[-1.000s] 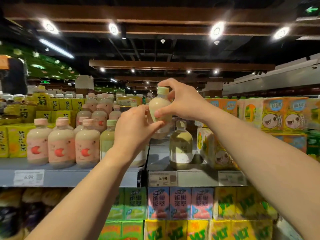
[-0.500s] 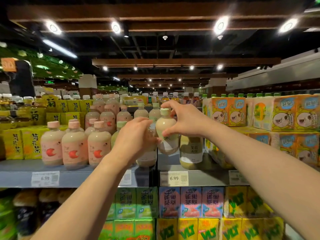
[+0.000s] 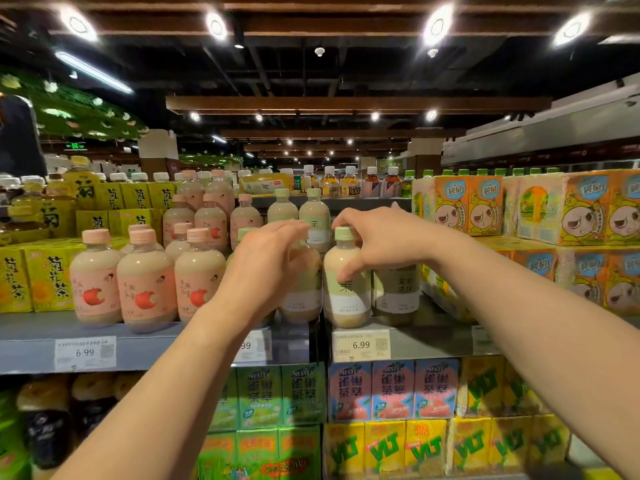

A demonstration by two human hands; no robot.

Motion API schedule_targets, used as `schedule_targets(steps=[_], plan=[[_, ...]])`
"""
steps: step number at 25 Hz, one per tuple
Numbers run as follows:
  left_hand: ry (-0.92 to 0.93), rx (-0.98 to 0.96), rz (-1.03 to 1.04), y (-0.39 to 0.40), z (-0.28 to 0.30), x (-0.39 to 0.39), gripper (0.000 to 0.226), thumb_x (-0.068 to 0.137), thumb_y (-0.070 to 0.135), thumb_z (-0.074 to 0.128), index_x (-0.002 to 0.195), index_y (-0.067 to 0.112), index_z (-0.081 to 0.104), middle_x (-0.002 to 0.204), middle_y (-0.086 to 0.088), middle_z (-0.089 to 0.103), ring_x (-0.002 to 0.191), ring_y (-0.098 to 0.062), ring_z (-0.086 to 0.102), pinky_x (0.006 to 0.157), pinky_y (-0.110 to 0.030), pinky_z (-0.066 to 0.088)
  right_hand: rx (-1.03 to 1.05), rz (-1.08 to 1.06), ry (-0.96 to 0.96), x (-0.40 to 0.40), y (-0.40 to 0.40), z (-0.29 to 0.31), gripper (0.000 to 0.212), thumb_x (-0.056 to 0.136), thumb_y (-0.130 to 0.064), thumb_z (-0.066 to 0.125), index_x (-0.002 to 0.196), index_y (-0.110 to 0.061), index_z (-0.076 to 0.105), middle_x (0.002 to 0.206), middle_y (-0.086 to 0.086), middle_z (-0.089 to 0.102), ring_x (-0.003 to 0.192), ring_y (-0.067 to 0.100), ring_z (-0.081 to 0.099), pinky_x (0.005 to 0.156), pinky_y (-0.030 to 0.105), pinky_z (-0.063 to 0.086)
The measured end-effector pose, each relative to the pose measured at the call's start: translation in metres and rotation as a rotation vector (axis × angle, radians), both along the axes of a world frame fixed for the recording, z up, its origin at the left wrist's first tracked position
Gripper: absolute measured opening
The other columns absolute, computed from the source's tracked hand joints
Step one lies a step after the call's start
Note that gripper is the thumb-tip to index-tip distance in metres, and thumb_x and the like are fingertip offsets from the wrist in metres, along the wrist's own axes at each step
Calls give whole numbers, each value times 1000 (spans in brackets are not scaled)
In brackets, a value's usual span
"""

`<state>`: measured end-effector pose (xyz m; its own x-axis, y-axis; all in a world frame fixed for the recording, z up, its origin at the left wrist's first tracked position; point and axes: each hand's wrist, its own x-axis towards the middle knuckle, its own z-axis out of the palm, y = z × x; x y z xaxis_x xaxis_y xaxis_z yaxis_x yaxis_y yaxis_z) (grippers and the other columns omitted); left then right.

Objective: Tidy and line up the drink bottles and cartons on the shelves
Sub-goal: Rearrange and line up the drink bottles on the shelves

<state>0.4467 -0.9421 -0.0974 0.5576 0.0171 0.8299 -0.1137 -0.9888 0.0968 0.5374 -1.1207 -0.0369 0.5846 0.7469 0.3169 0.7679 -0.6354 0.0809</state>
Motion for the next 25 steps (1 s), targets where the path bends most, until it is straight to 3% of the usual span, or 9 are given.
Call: schedule_targets(steps=[3,5,7,11,15,17,19,22,25], plan=[[-105,-22,107,12,5,-12,38,91,19,65,128,14,62,132,-4,62,122,-20,56,104,-26,34,-66,-21,-106,-1,-4,-7,97,72,-72,64,151,-33,23,142,-6,50,133,23,43,112,68,7],[-100,-56,235,24,13,-17,39,95,19,58,133,13,57,137,-7,58,126,-24,53,108,-33,36,-20,-24,-166,-3,-9,-11,97,73,-76,59,152,-33,23,142,-2,49,134,22,41,115,64,6],[32,-71,353,32,21,-16,42,97,27,53,136,12,53,136,-10,58,124,-28,53,104,-41,41,54,-9,-183,-6,-12,-14,91,78,-73,56,151,-28,28,143,2,48,134,21,40,119,55,6],[241,-9,383,27,25,-8,23,98,35,50,99,15,62,97,-7,67,83,-24,57,73,-37,50,66,-17,-209,-13,-11,-22,89,81,-71,54,151,-22,28,145,3,47,134,20,43,119,44,11],[180,-96,299,29,23,-16,21,95,37,58,82,20,63,85,1,62,77,-19,55,65,-32,45,73,-31,-318,-20,-5,-33,89,81,-72,52,147,-15,33,134,5,57,124,21,52,118,44,17],[121,-123,235,29,24,-26,18,90,39,64,86,22,68,88,5,65,83,-21,59,68,-38,52,140,-23,-307,-26,-5,-40,88,81,-69,56,145,-14,32,133,6,55,123,24,51,110,41,34],[90,-132,215,23,22,-37,17,87,40,66,91,24,70,91,6,64,88,-24,61,73,-43,56,218,14,-276,-32,-5,-47,88,81,-64,62,146,-16,27,136,7,51,119,25,53,92,38,47],[-3,-103,237,17,20,-51,21,86,44,60,81,24,65,87,-2,70,81,-27,62,69,-43,57,309,68,-213,-32,-5,-56,85,80,-55,69,143,-18,26,127,8,55,107,26,58,79,34,48],[-205,-81,184,10,29,-68,37,87,36,64,111,9,71,105,-16,73,90,-31,68,75,-40,57,450,153,-176,-33,-10,-64,81,74,-48,77,136,-23,34,120,4,58,102,23,59,77,33,48]])
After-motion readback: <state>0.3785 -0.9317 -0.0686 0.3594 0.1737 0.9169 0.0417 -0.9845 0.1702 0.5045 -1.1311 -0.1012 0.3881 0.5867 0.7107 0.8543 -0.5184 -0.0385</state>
